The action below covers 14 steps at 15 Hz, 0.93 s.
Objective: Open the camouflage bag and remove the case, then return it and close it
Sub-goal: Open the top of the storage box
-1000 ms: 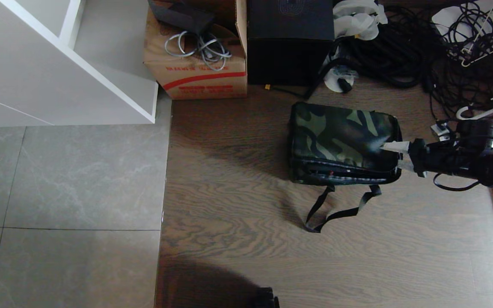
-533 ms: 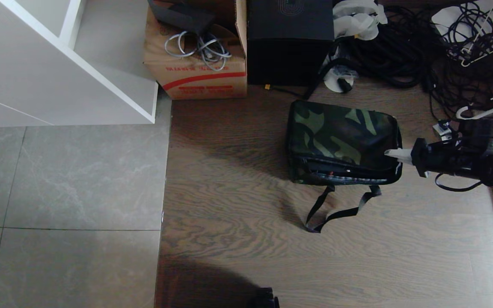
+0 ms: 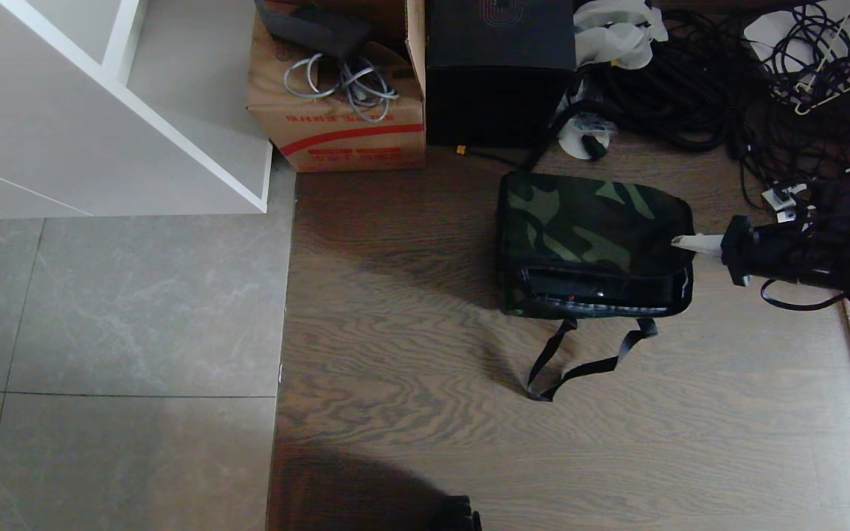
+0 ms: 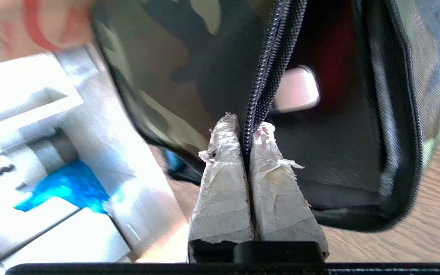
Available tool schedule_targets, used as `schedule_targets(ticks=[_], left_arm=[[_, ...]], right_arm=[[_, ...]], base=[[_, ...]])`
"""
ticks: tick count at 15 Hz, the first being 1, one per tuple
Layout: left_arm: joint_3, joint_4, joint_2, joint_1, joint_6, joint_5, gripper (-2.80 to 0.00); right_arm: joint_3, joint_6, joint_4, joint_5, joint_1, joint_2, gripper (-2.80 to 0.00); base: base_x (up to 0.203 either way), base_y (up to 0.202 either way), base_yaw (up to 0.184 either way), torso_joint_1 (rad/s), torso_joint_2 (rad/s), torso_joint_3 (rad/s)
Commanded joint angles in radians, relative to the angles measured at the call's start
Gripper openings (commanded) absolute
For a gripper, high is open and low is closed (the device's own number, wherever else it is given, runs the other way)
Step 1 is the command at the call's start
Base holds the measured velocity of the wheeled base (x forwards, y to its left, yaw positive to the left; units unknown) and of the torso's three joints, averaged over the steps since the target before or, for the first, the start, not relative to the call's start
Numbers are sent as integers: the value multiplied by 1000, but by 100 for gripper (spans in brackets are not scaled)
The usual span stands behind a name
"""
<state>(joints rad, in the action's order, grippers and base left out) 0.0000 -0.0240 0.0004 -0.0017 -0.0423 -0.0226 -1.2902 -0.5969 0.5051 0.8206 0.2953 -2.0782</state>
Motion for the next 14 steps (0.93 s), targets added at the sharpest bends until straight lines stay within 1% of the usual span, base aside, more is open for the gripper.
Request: schedule_targets(ticks=[1, 3, 4, 5, 8, 10, 12, 14], left_arm=[[8, -1, 0, 0, -1, 0, -280], [9, -1, 0, 0, -1, 0, -280], [9, -1, 0, 2, -1, 0, -280], [8, -1, 0, 0, -1, 0, -280], [9, -1, 0, 1, -1, 0, -280], [9, -1, 0, 0, -1, 0, -280], [8, -1, 0, 0, -1, 0, -280], [9, -1, 0, 2, -1, 0, -280]], right_arm=[[-36, -83, 15, 5, 1, 30, -280], [-95, -241, 68, 3, 1, 34, -280], [-116, -301, 109, 3, 1, 35, -280], [-121, -330, 143, 2, 1, 34, 0], [-123, -334, 166, -1, 2, 32, 0], [-126, -348, 197, -34, 1, 29, 0], [-150, -409, 228, -51, -1, 25, 0], [-206, -498, 258, -71, -1, 17, 0]], base=[[0, 0, 0, 0, 0, 0], [0, 0, 0, 0, 0, 0], [0, 0, 0, 0, 0, 0], [0, 0, 0, 0, 0, 0], [0, 0, 0, 0, 0, 0], [0, 0, 0, 0, 0, 0], [0, 0, 0, 0, 0, 0], [0, 0, 0, 0, 0, 0]])
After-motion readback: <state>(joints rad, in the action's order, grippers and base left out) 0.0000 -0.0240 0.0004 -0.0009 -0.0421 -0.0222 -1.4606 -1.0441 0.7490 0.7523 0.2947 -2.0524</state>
